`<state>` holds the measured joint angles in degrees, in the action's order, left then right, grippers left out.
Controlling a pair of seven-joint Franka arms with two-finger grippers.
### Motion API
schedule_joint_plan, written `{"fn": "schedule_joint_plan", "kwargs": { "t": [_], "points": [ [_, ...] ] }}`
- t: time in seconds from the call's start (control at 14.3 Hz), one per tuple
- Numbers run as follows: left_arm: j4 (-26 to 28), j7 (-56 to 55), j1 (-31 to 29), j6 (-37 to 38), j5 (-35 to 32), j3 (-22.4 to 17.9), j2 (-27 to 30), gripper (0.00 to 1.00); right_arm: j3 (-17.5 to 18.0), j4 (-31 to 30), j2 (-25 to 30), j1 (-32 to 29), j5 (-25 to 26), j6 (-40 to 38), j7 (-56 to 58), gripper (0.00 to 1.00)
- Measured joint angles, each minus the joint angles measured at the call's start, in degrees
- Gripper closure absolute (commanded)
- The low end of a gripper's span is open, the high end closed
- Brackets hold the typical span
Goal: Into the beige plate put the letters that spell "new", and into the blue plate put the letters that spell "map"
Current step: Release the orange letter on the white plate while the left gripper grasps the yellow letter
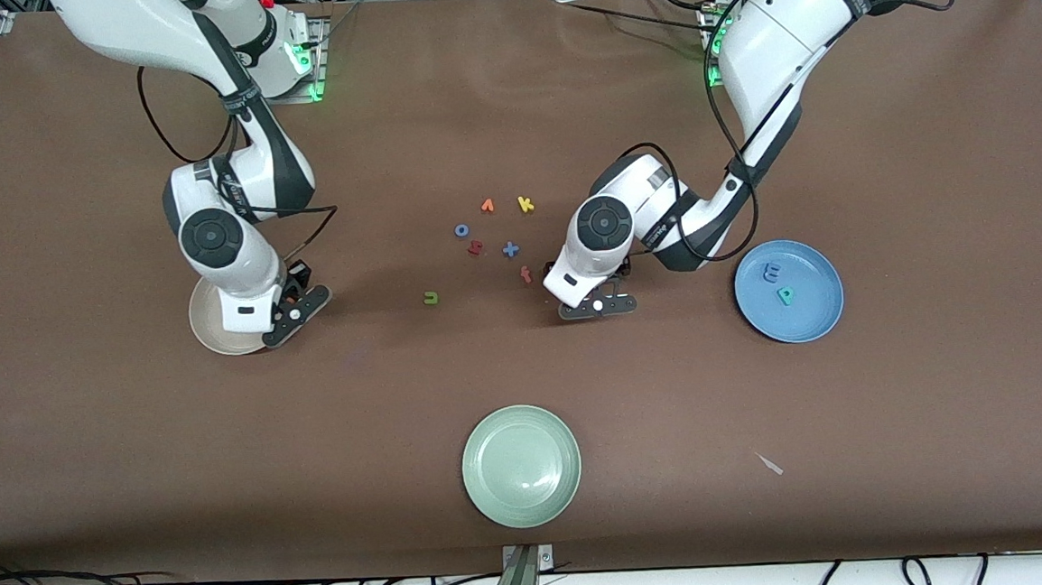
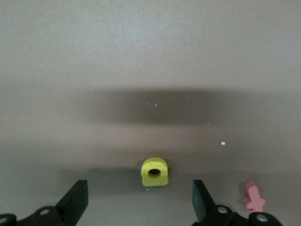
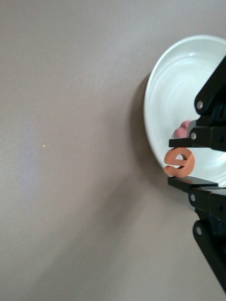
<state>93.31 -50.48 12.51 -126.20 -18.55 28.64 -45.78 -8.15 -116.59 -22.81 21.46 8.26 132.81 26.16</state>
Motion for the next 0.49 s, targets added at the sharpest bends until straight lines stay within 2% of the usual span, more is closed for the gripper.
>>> {"fn": "schedule_joint_plan", "kwargs": {
  "t": [0.07,0.14,0.21,0.28,0.42,0.49],
  "points": [
    [-0.2,0.0,0.2,0.0,-0.7,0.0,-0.4,0.13,-0.1,0.4,0.0,-0.5,0.0,-0.9,1.4,0.77],
    [-0.4,0.1,0.3,-0.1,-1.0,0.0,-0.7,0.14,-0.2,0.5,0.0,-1.3,0.0,-1.3,2.7,0.63],
    [-0.7,0.1,0.4,-0.5,-1.1,0.0,-0.9,0.19,-0.2,0.5,-0.3,-2.4,0.0,-1.5,3.8,0.23],
    [-0.9,0.2,0.4,-1.0,-1.3,0.0,-1.1,0.24,-0.3,0.5,-0.7,-3.5,0.0,-1.5,4.4,0.00],
    [-1.2,0.3,0.4,-1.4,-1.6,0.0,-1.2,0.36,-0.3,0.5,-1.5,-4.6,-0.7,-1.5,4.7,0.00],
    [-1.2,0.3,0.4,-1.4,-1.6,-0.1,-1.3,0.37,-0.2,0.5,-1.7,-4.6,-2.1,-1.7,4.4,0.00]
  ]
}}
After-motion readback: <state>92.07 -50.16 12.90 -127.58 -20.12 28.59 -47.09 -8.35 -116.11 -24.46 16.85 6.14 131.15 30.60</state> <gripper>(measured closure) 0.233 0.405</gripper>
